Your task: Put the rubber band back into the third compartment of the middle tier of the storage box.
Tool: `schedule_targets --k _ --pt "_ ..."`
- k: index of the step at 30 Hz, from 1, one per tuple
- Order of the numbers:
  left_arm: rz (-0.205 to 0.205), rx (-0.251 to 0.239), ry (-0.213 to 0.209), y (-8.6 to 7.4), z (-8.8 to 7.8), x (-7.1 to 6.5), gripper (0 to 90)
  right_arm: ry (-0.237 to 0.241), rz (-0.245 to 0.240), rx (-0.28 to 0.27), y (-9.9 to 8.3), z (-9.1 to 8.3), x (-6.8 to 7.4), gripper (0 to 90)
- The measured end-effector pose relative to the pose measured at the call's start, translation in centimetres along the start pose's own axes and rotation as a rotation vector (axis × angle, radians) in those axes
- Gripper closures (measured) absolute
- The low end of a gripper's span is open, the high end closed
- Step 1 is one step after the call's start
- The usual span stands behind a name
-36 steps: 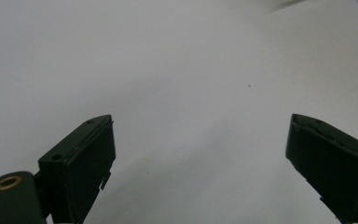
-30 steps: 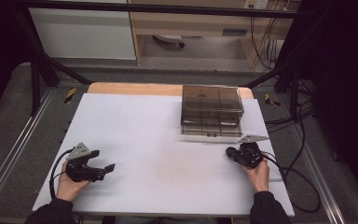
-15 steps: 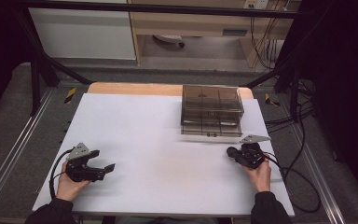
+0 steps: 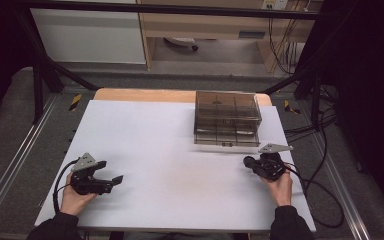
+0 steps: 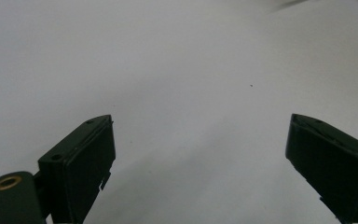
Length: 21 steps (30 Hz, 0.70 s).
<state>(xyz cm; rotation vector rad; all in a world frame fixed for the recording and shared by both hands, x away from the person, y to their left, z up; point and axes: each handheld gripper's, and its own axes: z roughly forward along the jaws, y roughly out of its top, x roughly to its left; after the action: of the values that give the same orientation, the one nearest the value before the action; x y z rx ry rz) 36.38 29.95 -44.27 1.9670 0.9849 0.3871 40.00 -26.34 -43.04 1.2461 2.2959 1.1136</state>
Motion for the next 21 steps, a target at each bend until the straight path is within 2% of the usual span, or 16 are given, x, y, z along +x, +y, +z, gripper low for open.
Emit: schedule_targets --k 21 --pt "-0.001 0.000 0.001 0.0 0.0 0.0 7.8 0.019 -0.020 -0.028 1.4 -1.6 1.2 87.5"
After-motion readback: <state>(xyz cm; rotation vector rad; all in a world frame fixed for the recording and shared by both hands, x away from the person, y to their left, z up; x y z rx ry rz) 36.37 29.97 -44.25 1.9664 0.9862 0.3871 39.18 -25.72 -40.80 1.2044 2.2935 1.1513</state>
